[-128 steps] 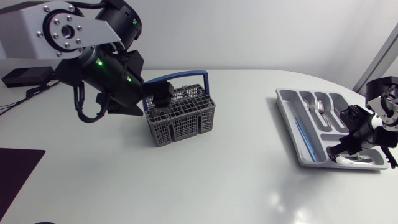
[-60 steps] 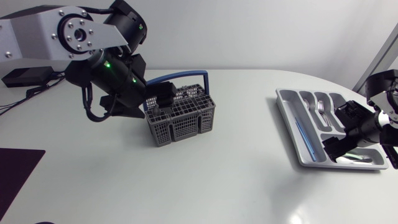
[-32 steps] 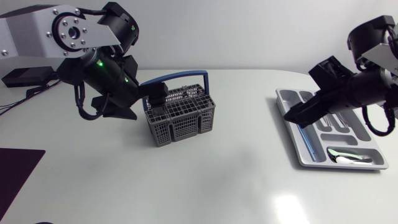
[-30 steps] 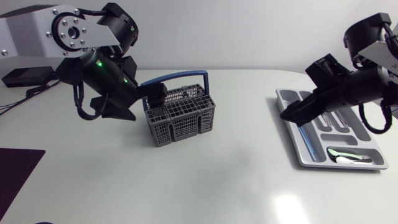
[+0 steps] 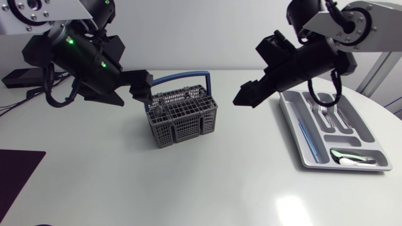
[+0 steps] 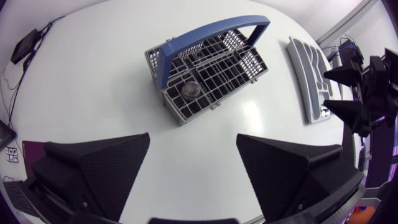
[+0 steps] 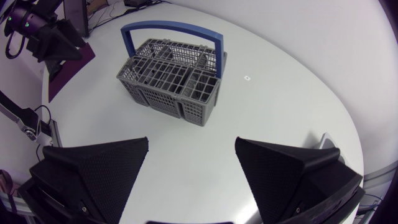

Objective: Unload the cutlery basket into the drawer organizer.

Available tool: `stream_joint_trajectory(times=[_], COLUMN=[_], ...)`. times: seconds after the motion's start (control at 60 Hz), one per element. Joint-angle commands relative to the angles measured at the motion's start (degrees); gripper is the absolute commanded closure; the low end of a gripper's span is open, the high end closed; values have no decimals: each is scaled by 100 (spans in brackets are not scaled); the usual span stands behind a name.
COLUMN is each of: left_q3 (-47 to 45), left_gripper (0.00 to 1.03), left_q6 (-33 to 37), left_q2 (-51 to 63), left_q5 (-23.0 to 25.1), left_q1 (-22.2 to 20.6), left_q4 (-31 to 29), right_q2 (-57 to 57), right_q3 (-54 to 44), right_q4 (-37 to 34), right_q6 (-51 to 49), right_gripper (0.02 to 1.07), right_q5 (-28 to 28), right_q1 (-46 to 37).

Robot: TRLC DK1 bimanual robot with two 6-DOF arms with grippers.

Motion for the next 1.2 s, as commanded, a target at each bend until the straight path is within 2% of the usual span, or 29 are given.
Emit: stream_joint_trajectory(times=[0.0, 0.233, 0.533, 0.633, 0.767, 0.95, 1.05, 1.117, 1.183], left_q3=[-276, -1085, -2930, -3177, -3581, -3616, -3634, -3721, -3783], left_gripper=[6, 6, 6, 5, 5, 5, 4, 4, 4], left_q6=[471, 1033, 1095, 1068, 1068, 1437, 1815, 1991, 2123], left_q2=[-216, -444, -1103, -1059, -1103, -936, -884, -866, -884], left_q5=[0, 229, 343, 387, 642, 1108, 1319, 1327, 1327], left_q1=[115, 370, 458, 572, 880, 1442, 1512, 1512, 1512], left_q4=[107, 889, 3095, 3350, 4062, 4299, 4211, 4203, 4211], right_q2=[339, 981, 1877, 2141, 2413, 2906, 3204, 3345, 3495], right_q3=[334, 1028, 1732, 1934, 2180, 2777, 3155, 3358, 3560], right_q4=[-76, -181, -217, -190, -173, -243, -401, -463, -542], right_q6=[295, 541, 779, 796, 796, 893, 919, 919, 919], right_gripper=[7, 7, 7, 7, 7, 7, 9, 13, 14], right_q5=[-81, -125, -178, -187, -187, -187, -187, -187, -195], right_q1=[220, 721, 1116, 1187, 1336, 1530, 1644, 1705, 1758])
